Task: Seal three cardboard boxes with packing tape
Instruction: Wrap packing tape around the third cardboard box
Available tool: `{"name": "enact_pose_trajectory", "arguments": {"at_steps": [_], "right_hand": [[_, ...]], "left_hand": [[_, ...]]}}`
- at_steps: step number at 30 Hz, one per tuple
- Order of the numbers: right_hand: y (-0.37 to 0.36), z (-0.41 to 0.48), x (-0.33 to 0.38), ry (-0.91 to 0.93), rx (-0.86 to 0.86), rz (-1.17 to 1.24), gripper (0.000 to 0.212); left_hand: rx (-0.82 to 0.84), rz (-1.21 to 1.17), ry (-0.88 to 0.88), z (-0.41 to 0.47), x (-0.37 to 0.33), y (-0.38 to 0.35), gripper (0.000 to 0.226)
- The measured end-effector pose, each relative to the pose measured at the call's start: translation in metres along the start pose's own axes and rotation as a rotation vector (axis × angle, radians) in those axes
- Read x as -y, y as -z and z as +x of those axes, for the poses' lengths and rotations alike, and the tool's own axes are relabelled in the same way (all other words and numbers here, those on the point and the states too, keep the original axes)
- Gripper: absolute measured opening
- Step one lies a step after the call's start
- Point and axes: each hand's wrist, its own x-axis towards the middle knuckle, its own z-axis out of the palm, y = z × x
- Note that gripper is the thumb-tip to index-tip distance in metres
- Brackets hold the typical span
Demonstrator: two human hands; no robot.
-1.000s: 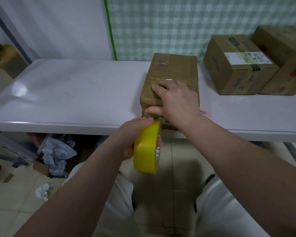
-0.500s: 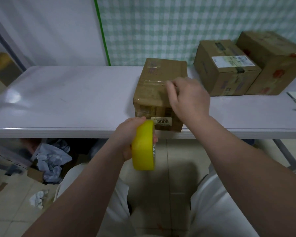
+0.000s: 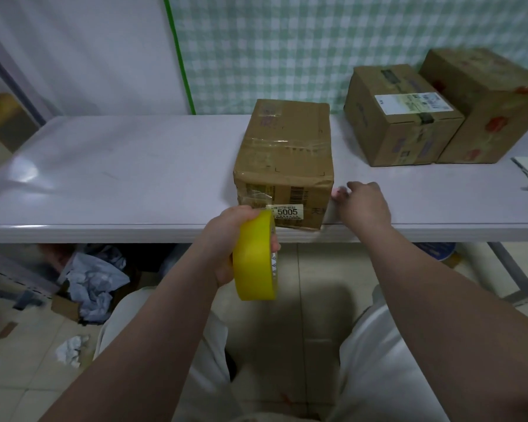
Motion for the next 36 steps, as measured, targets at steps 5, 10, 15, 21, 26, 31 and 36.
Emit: {"name": "enact_pose_trajectory", "arguments": {"at_steps": [5, 10, 15, 21, 26, 31, 36], "right_hand": [[-0.005, 0.009, -0.001, 0.004, 0.002, 0.023, 0.032], [-0.006, 0.011, -0.005, 0.08, 0.058, 0.029, 0.028], [-0.006, 0.002, -0.008, 0.086, 0.062, 0.082, 0.044], [0.011, -0.007, -0.005, -0.065, -0.136, 0.667, 0.035], [0.044, -0.038, 0.019, 0.043, -0.292, 1.02, 0.015], [0.06, -0.076, 0.044, 0.273, -0.123, 1.131, 0.04], [0.05, -0.094, 0.061, 0.417, 0.14, 1.067, 0.039]], "left_hand": [[-0.02, -0.024, 0.026, 0.002, 0.0, 0.003, 0.014], [-0.041, -0.018, 0.006, 0.004, 0.002, 0.002, 0.011], [-0.034, -0.019, 0.0, 0.0, 0.0, -0.002, 0.015], [-0.051, -0.036, 0.012, -0.002, -0.001, -0.001, 0.013], [-0.053, -0.047, 0.03, 0.001, 0.0, 0.0, 0.012], [-0.057, -0.061, 0.033, 0.002, 0.002, 0.001, 0.01], [-0.058, -0.059, 0.044, 0.006, 0.005, 0.006, 0.023]]}}
